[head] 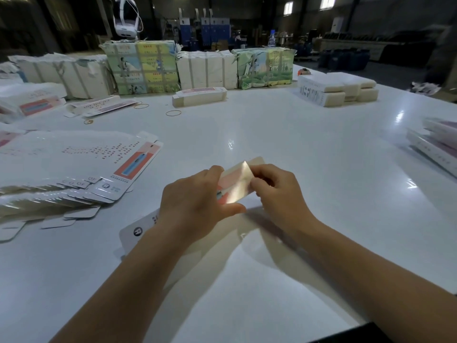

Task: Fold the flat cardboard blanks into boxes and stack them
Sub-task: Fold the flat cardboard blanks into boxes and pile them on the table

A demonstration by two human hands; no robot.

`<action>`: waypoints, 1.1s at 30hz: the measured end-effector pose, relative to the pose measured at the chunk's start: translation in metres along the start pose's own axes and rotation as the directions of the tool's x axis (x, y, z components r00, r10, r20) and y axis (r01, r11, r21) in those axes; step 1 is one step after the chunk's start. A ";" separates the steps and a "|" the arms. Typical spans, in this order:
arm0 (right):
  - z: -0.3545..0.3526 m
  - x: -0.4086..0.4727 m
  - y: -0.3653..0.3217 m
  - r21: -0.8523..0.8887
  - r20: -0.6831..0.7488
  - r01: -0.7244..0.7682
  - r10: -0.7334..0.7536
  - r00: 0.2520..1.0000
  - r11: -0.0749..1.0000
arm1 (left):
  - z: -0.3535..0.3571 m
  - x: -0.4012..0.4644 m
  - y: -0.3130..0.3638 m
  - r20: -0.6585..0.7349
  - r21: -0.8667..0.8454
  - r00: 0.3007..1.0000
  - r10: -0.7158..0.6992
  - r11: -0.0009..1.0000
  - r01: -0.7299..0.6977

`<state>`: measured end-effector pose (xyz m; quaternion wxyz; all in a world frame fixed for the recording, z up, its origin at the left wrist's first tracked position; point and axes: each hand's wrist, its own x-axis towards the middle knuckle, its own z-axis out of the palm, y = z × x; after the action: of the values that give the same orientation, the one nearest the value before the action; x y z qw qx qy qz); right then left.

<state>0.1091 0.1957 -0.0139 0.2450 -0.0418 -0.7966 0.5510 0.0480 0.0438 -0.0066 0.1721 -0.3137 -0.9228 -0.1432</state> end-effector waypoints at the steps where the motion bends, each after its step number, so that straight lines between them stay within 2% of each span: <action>1: 0.001 0.000 0.000 -0.010 0.008 -0.001 0.001 1.000 1.000 | 0.001 0.000 0.001 0.000 0.009 1.000 0.004 1.000 -0.004; 4: 0.001 0.001 -0.001 0.006 0.018 0.001 -0.001 1.000 1.000 | 0.002 0.000 0.001 0.003 0.001 1.000 0.005 1.000 -0.005; 6: 0.001 0.001 -0.001 -0.053 0.030 0.021 -0.019 0.999 0.998 | 0.001 0.000 0.001 0.002 0.000 1.000 -0.005 1.000 0.005; 8: -0.002 0.003 -0.001 -0.206 -0.053 0.063 -0.075 0.996 0.977 | 0.000 0.000 0.000 0.005 -0.010 1.000 -0.015 1.000 0.015; 10: -0.006 0.007 0.001 -0.291 -0.170 0.020 -0.073 0.983 0.956 | -0.002 0.000 -0.001 0.006 -0.038 1.000 -0.017 0.999 0.018; 11: -0.009 0.011 0.003 -0.203 -0.186 -0.068 0.029 0.982 0.977 | -0.003 0.000 -0.001 0.006 -0.054 1.000 -0.012 0.998 0.012; 12: -0.011 0.013 0.003 -0.009 -0.142 -0.198 0.194 0.971 0.980 | -0.004 0.000 -0.001 0.009 -0.066 1.000 -0.007 0.998 0.007; 13: -0.012 0.014 0.000 0.250 -0.022 -0.335 0.352 0.936 0.908 | -0.004 0.000 0.000 0.017 -0.073 1.000 -0.002 0.997 0.003; 14: -0.012 0.015 -0.002 0.463 0.145 -0.446 0.431 0.890 0.766 | -0.004 -0.001 0.001 0.027 -0.076 1.000 0.004 0.997 -0.002; 15: -0.011 0.015 -0.003 0.572 0.254 -0.492 0.429 0.867 0.656 | -0.005 -0.001 0.003 0.034 -0.078 0.999 0.011 0.997 -0.008; 16: -0.010 0.014 -0.003 0.586 0.274 -0.476 0.392 0.878 0.656 | -0.005 -0.002 0.004 0.040 -0.083 0.999 0.015 0.997 -0.011; 18: -0.008 0.008 -0.001 0.490 0.132 -0.290 0.259 0.957 0.822 | -0.005 -0.002 0.006 0.045 -0.108 0.999 0.012 0.994 -0.007; 19: -0.007 0.004 0.000 0.339 0.045 -0.147 0.140 0.989 0.929 | -0.005 -0.001 0.006 0.046 -0.117 0.999 0.006 0.993 -0.001; 20: -0.005 0.000 -0.002 0.113 -0.014 -0.001 0.002 1.000 0.994 | -0.005 -0.001 0.007 0.047 -0.111 0.999 -0.002 0.994 0.007; 21: -0.003 -0.003 -0.001 -0.122 -0.029 0.122 -0.127 0.992 0.985 | -0.005 -0.001 0.007 0.045 -0.096 0.999 -0.010 0.995 0.014; 22: 0.000 -0.005 0.001 -0.299 -0.003 0.199 -0.209 0.978 0.933 | -0.004 -0.001 0.007 0.037 -0.078 0.999 -0.016 0.997 0.019; 23: 0.003 -0.006 0.001 -0.398 0.041 0.237 -0.241 0.970 0.886 | -0.003 -0.001 0.007 0.026 -0.061 1.000 -0.018 0.998 0.019; 25: 0.006 -0.006 0.003 -0.452 0.090 0.250 -0.235 0.968 0.857 | -0.002 -0.001 0.006 0.009 -0.013 1.000 -0.010 1.000 0.010; 26: 0.007 -0.006 0.003 -0.402 0.078 0.214 -0.200 0.977 0.890 | -0.002 -0.001 0.004 0.008 0.011 1.000 -0.005 1.000 0.005; 28: 0.006 -0.006 -0.001 -0.113 0.030 0.047 -0.043 0.999 0.992 | -0.001 -0.001 0.001 0.003 0.015 1.000 0.000 1.000 0.000; 30: 0.002 -0.002 -0.002 0.170 0.050 -0.107 0.100 0.994 0.980 | -0.001 -0.001 -0.001 -0.029 -0.013 0.999 0.014 1.000 -0.014; 33: -0.002 0.003 -0.003 0.349 0.077 -0.182 0.165 0.983 0.919 | 0.000 -0.001 0.000 -0.075 -0.011 0.997 0.035 0.999 -0.036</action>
<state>0.1082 0.1970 -0.0094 0.1805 -0.0546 -0.6827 0.7059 0.0482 0.0435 -0.0071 0.2072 -0.3253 -0.9091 -0.1574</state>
